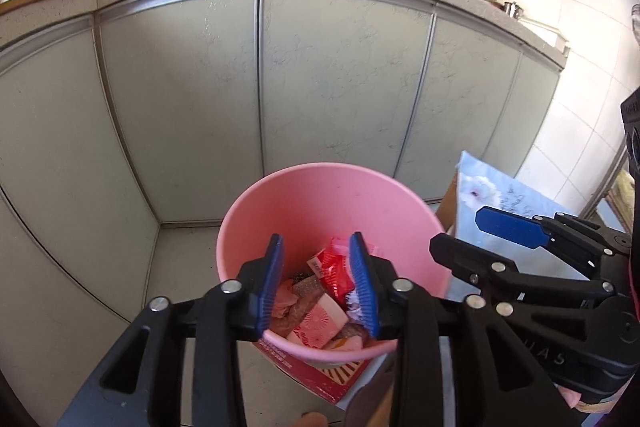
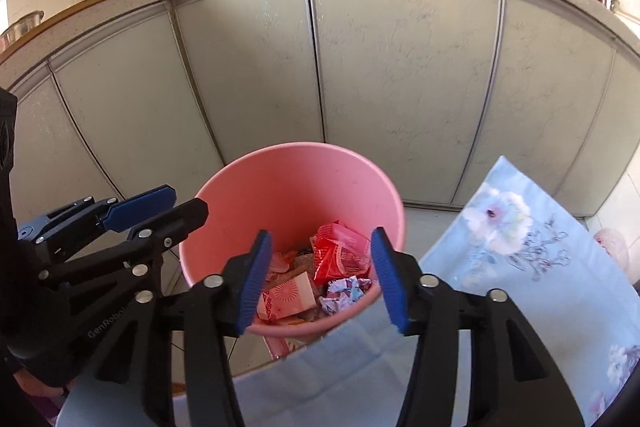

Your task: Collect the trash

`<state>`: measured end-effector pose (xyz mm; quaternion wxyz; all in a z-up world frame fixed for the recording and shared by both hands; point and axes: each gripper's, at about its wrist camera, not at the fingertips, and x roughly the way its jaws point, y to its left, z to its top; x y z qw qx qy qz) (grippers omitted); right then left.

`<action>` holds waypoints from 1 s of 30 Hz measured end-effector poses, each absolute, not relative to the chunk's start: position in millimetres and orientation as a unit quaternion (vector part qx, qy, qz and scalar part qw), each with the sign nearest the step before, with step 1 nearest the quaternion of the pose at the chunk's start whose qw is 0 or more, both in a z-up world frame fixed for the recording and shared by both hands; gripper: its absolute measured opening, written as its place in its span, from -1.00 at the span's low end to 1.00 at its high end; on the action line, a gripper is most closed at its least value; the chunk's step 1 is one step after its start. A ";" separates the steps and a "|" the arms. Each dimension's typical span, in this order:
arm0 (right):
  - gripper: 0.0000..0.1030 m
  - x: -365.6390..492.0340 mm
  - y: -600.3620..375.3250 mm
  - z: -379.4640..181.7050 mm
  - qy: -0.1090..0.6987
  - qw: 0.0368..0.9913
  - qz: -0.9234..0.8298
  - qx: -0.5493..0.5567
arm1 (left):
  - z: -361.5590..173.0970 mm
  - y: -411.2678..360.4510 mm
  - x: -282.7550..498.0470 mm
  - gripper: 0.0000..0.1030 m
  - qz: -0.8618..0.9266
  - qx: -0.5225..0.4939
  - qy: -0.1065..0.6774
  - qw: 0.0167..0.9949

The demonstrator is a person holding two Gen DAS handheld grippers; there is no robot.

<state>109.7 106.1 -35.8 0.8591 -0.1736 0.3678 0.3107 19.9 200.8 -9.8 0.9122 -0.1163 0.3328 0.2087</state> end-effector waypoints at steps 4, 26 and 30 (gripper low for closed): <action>0.07 95.6 95.0 -25.6 0.358 0.867 0.304 -0.168 | 1.5 190.7 10.0 -0.13 0.208 -0.114 0.326 0.915; 0.35 33.6 53.3 -5.9 0.327 0.894 0.258 -0.167 | 29.7 154.6 -32.5 0.11 0.208 -0.092 0.305 0.925; 0.35 24.8 48.3 -6.4 0.325 0.895 0.254 -0.167 | 32.4 149.7 -36.9 0.11 0.210 -0.089 0.303 0.925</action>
